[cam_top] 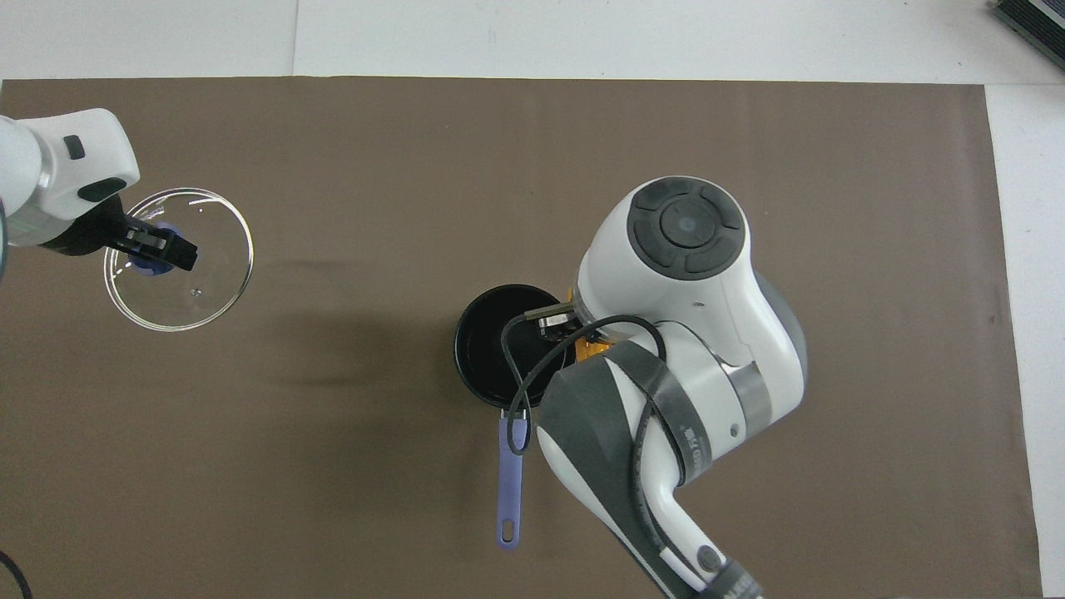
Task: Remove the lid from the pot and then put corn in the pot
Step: 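Lower the corn into the pot with the right gripper while the left sets lid down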
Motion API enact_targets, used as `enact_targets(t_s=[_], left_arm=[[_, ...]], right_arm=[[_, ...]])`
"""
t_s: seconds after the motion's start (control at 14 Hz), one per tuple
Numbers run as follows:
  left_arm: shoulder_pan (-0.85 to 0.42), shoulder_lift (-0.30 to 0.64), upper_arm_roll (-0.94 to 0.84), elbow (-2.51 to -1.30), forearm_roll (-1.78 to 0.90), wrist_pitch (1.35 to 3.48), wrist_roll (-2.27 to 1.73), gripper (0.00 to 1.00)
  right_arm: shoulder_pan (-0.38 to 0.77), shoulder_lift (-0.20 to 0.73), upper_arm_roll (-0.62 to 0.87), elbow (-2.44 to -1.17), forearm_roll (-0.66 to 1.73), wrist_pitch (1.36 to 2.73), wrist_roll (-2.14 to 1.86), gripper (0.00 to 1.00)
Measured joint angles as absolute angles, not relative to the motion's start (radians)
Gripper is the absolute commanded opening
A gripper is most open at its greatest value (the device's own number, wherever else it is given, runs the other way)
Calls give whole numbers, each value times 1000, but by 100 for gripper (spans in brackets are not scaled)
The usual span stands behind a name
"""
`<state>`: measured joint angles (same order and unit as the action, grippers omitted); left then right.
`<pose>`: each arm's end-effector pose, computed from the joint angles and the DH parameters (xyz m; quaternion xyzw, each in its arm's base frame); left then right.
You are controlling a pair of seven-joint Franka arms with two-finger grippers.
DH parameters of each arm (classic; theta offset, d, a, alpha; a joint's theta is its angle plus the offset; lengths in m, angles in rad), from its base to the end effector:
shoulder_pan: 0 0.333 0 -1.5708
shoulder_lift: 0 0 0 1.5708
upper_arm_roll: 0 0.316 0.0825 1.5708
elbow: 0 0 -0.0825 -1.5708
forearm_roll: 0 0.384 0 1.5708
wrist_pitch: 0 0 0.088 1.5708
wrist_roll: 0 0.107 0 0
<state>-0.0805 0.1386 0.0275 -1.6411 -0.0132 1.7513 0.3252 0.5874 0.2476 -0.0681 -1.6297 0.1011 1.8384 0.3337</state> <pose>0.6021 -0.0340 0.5262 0.9823 -0.1868 -0.0134 0.0065 0.5431 0.3239 0.4722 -0.9959 -0.0792 0.0340 0.0286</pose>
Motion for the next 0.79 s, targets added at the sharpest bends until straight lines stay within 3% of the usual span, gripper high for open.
enact_targets(t_s=[0.36, 0.79], left_arm=[[-9, 96, 27, -1780, -13, 1823, 396, 0], [27, 68, 27, -2016, -13, 2049, 402, 0]], right_arm=[[650, 394, -17, -1582, 99, 1941, 337, 0], [666, 450, -18, -1582, 83, 2004, 306, 0]])
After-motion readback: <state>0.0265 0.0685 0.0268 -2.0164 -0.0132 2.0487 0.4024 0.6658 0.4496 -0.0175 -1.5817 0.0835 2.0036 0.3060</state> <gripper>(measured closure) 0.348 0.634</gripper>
